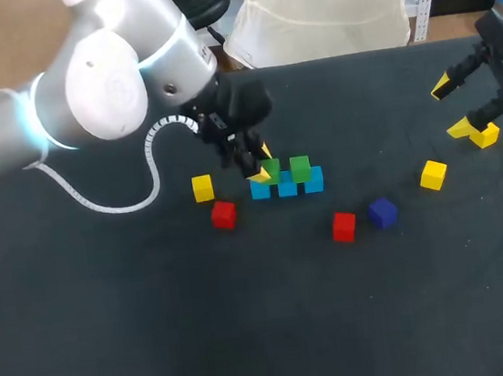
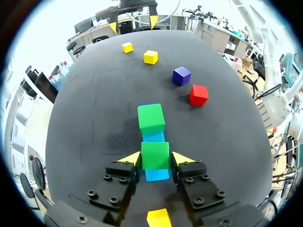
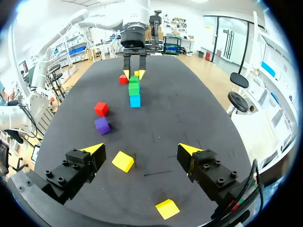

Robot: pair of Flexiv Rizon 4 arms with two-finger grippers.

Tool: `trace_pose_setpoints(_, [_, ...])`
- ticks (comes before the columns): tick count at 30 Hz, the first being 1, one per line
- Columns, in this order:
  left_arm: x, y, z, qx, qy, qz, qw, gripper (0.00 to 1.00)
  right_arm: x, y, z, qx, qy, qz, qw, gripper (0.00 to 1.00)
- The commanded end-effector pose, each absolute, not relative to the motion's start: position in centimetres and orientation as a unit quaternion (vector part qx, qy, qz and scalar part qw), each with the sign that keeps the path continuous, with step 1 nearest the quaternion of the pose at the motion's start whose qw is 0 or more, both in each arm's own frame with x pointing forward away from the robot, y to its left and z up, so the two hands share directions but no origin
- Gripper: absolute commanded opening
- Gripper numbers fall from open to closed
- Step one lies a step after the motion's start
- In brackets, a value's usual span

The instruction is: Place the blue cubes, place green cubes on the blue cubes, place the yellow cubes on the green cubes, then place the red cubes on the yellow cubes, and place purple cube on the red cubes.

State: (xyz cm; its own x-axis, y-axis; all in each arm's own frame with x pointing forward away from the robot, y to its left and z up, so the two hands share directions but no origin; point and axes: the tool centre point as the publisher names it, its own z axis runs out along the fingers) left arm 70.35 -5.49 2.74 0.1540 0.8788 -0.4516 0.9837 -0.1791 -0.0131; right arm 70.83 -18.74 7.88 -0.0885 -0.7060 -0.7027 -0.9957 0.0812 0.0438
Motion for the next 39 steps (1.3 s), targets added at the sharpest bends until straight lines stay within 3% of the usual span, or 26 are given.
trace_pose_setpoints(1, [70.7, -5.6, 2.7, 0.747, 0.623, -0.184, 0.143, 0.40, 70.9, -18.8, 7.9, -0.621, 0.685, 0.273, 0.266, 1.00])
trace_pose_setpoints(6, [70.8, -5.7, 2.8, 0.747, 0.622, -0.184, 0.143, 0.39, 70.9, -18.8, 7.9, -0.621, 0.685, 0.273, 0.266, 1.00])
trace_pose_setpoints(10, [70.7, -5.8, 2.9, 0.748, 0.620, -0.187, 0.146, 0.46, 70.9, -18.8, 7.9, -0.621, 0.685, 0.273, 0.266, 1.00])
trace_pose_setpoints(12, [70.6, -5.8, 3.0, 0.749, 0.618, -0.187, 0.146, 0.77, 70.9, -18.8, 7.9, -0.621, 0.685, 0.273, 0.266, 1.00])
trace_pose_setpoints(13, [70.6, -5.8, 3.1, 0.748, 0.617, -0.195, 0.147, 1.00, 70.9, -18.8, 7.9, -0.621, 0.685, 0.273, 0.266, 1.00])
trace_pose_setpoints(23, [68.5, -3.7, 5.9, 0.738, 0.613, -0.201, 0.195, 1.00, 70.9, -18.8, 7.9, -0.621, 0.685, 0.273, 0.266, 1.00])
trace_pose_setpoints(39, [65.2, 0.7, 6.7, 0.731, 0.613, -0.220, 0.206, 1.00, 70.9, -18.8, 7.9, -0.621, 0.685, 0.273, 0.266, 1.00])
